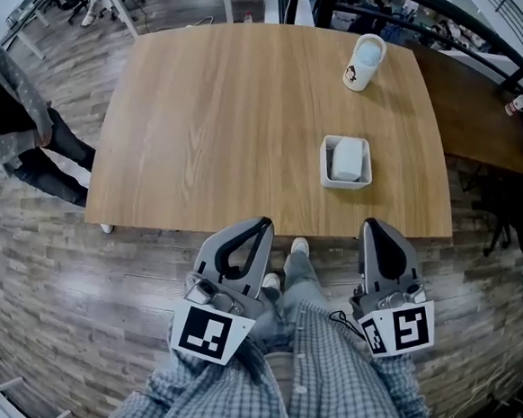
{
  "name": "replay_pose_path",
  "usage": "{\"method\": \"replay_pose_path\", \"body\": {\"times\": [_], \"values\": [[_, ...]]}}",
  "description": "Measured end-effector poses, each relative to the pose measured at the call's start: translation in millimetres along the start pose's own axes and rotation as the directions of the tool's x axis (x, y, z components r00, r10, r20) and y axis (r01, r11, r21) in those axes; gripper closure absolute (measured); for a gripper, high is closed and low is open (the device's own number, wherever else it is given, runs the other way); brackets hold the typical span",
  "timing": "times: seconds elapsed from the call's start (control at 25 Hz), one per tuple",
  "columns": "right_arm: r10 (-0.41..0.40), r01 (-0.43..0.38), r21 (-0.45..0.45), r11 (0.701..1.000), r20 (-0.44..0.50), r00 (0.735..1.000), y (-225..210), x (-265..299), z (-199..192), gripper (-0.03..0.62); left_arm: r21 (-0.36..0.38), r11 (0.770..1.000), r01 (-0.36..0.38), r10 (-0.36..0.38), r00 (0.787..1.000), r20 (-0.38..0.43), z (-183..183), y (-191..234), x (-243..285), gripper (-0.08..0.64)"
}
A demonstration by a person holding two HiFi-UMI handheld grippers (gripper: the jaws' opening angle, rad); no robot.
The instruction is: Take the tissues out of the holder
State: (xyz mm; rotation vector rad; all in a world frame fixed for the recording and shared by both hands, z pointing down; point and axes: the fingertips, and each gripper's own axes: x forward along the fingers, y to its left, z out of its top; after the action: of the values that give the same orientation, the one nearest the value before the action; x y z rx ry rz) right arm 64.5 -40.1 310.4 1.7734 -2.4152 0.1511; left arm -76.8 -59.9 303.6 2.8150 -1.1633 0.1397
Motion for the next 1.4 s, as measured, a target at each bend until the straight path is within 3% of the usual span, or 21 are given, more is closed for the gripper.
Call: {"method": "replay_pose_path", "body": {"times": [0.28, 0.48, 0.76, 1.0, 1.4], "values": [[0.028, -0.028, 0.005, 1.0, -0.016, 0.999, -18, 25, -2, 0.584, 0.021, 1.0, -0.008, 0.008, 1.0, -0.004, 4, 5, 21, 0.56], [0.007, -0.005, 0.077, 0.997, -0.022, 1.0, -44, 36, 1, 0.584, -0.012, 1.0, -0.016, 0.016, 1.0, -0.003, 6, 3, 42, 0.56], [0.026, -0.024, 0.03, 0.999, -0.061, 0.998, -65, 59, 4, 0.584, -0.029, 0.999, -0.025, 0.024, 1.0, -0.001, 12, 7, 72, 0.56], [0.043, -0.038, 0.057, 0.998, -0.078, 0.996, -81, 69, 4, 0.584, -0.028, 0.999, -0.019, 0.018, 0.999, -0.029, 8, 2, 91, 0.56], [0.046, -0.027, 0.089, 0.996, -0.22, 0.974, -101, 94, -24, 0.584, -0.04, 0.998, -0.037, 0.035, 0.998, -0.06, 2, 11, 120, 0.56]]}}
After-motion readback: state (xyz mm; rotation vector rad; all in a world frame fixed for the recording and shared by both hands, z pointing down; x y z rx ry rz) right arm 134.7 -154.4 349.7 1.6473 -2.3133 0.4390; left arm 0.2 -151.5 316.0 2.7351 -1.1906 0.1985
